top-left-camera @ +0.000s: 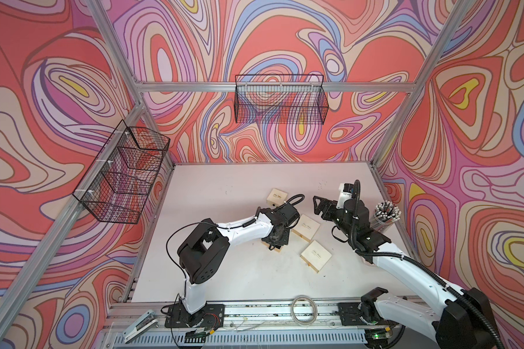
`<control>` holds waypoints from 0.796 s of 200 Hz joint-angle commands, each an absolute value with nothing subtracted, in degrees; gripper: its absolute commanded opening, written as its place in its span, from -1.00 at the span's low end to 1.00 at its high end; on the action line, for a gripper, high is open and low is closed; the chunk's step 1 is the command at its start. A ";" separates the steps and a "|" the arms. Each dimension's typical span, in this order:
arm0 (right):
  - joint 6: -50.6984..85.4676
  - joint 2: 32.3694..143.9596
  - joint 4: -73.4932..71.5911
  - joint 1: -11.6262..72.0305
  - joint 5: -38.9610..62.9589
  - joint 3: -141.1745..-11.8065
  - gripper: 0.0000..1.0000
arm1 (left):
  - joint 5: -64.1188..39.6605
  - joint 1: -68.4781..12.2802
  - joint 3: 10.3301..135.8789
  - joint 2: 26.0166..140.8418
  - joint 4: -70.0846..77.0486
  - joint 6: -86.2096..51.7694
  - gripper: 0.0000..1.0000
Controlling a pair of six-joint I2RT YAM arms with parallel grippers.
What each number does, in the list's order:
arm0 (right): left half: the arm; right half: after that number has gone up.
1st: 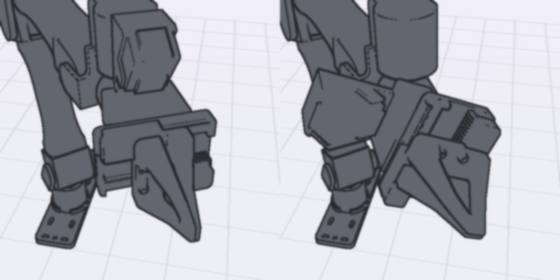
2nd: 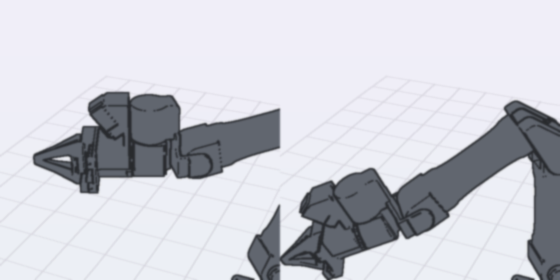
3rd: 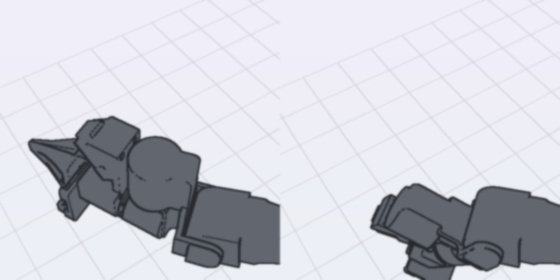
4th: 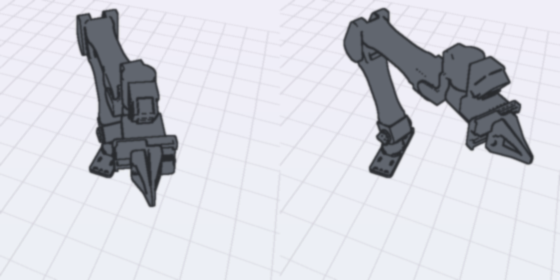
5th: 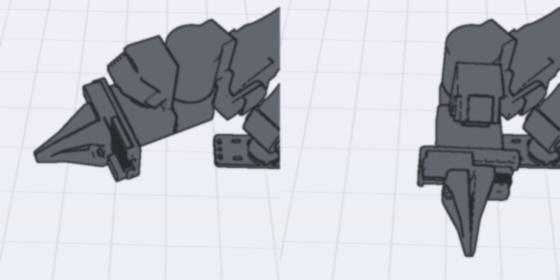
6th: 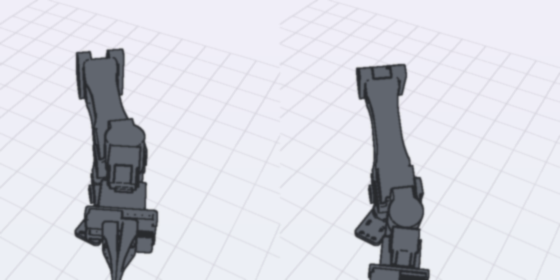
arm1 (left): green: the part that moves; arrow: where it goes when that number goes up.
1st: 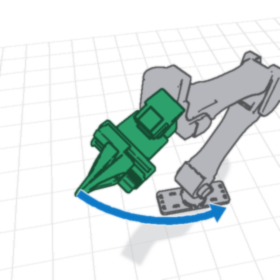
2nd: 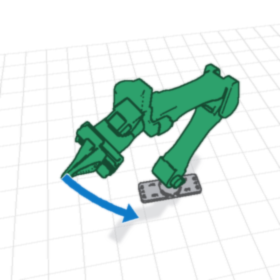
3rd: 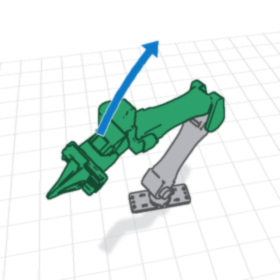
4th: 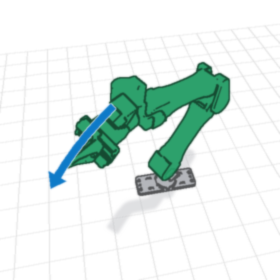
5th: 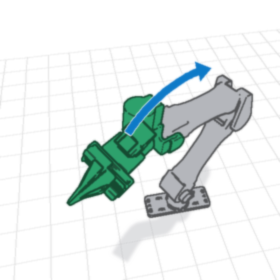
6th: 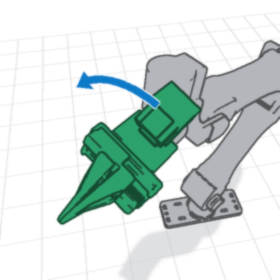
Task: Take out the earrings from the drawer-style jewelry box
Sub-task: Pick up the earring from the drawer.
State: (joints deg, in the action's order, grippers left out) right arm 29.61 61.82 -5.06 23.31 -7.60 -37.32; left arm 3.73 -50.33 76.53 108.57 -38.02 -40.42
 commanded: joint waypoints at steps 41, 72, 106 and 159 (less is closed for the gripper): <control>29.44 62.89 -4.66 23.19 -6.94 -36.84 0.97 | 6.41 -51.12 79.28 111.87 -41.61 -42.58 -0.49; 29.28 62.97 -4.73 23.18 -6.88 -36.91 0.97 | 7.41 -51.12 79.28 112.20 -41.92 -43.65 -0.55; 29.33 63.37 -4.72 23.18 -6.50 -37.00 0.97 | 9.16 -51.19 79.32 112.20 -43.21 -44.64 -0.65; 29.35 63.92 -4.74 23.19 -5.98 -37.22 0.96 | 10.60 -51.40 79.19 111.76 -43.51 -45.44 -0.78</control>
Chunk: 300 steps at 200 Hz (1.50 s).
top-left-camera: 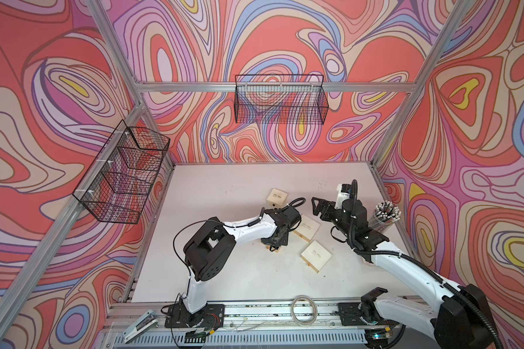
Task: Take out the earrings from the drawer-style jewelry box
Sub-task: Pick up the earring from the drawer, then place the earring at the center of the board.
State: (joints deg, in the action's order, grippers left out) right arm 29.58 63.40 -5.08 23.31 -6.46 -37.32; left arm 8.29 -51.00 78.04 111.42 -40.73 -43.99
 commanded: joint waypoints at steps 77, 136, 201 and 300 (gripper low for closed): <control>29.27 64.95 -4.69 23.20 -5.62 -37.51 0.96 | 11.42 -51.78 79.63 111.81 -44.04 -46.22 -1.00; 29.16 65.04 -4.66 23.19 -5.63 -37.58 0.96 | 11.48 -52.09 79.01 108.89 -44.10 -47.50 -1.00; 29.09 64.86 -4.90 23.20 -5.21 -37.35 0.96 | 12.84 -52.10 77.91 102.81 -45.45 -48.91 -1.00; 28.81 64.44 -17.31 25.29 5.19 -32.71 0.96 | 8.43 -32.11 77.88 95.64 -43.05 -44.04 -1.00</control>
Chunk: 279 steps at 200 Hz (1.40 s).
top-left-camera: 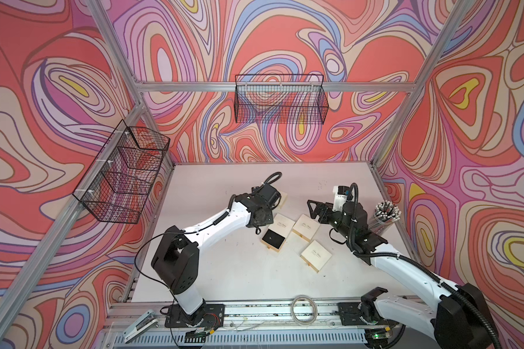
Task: Take out the earrings from the drawer-style jewelry box
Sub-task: Place the earring at the center of the board.
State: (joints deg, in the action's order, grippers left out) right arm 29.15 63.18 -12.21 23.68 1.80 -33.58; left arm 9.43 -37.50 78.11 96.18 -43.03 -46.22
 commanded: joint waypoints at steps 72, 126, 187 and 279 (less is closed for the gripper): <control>28.64 77.61 -21.71 32.59 9.19 -36.08 0.96 | 7.78 -18.68 84.91 106.35 -41.02 -39.43 -1.00; 28.83 81.30 -21.75 32.78 8.73 -37.00 0.96 | 8.52 -14.72 91.43 115.59 -41.52 -37.93 -1.00; 28.74 82.61 -21.53 32.95 8.08 -37.39 0.96 | 7.85 -12.61 94.90 121.47 -40.53 -36.45 -1.00; 28.28 83.15 -21.18 33.32 7.95 -37.75 0.96 | 9.08 -11.10 99.13 126.60 -40.16 -35.93 -1.00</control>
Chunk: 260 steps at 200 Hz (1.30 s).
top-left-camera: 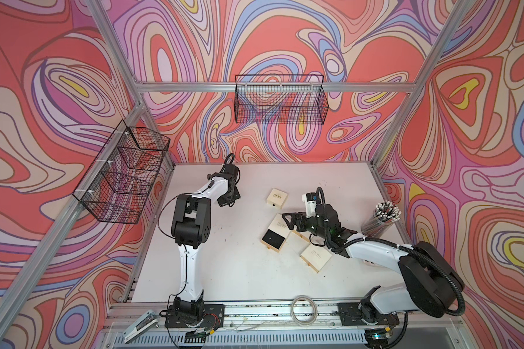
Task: Take out the earrings from the drawer-style jewelry box
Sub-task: Place the earring at the center of the board.
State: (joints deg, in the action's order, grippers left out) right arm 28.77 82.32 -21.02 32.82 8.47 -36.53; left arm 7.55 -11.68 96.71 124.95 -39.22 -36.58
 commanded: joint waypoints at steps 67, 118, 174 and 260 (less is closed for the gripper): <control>27.92 82.99 -20.75 33.40 7.74 -37.97 0.96 | 8.92 -10.37 100.04 128.61 -40.59 -36.47 -1.00; 27.77 82.73 -20.37 33.53 7.65 -37.97 0.96 | 8.69 -10.28 99.27 127.84 -40.18 -36.80 -0.87; 27.66 82.82 -20.30 33.52 7.72 -38.14 0.96 | 8.82 -10.28 98.04 126.57 -39.80 -37.00 -0.55; 27.44 82.76 -19.95 33.66 7.57 -38.30 0.96 | 8.70 -10.28 96.23 123.16 -38.81 -37.00 0.19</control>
